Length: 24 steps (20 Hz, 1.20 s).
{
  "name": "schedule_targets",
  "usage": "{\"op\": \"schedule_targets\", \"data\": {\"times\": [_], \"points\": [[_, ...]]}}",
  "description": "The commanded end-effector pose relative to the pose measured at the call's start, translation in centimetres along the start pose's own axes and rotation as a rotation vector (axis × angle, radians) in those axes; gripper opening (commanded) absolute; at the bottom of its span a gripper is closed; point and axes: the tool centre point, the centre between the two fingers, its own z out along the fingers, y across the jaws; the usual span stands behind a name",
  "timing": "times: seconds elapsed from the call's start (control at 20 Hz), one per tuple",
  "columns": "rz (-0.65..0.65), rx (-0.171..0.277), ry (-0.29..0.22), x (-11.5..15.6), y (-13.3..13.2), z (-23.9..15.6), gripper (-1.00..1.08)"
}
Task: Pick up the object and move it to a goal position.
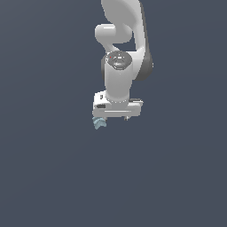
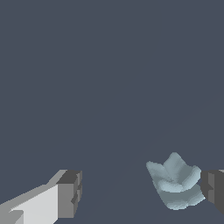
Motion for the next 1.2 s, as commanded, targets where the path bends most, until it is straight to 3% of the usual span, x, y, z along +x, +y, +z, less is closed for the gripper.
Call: {"op": "schedule_targets", "data": {"times": [0.0,0.45,1.15], "points": [[0.025,0.001,0.0,-0.1,0.2,0.2,1.0],[0.207,0.009,0.001,-1.1,1.5,1.6,1.0],[0.679,0.022,0.005,-4.0,5.2,4.7,1.0]]}}
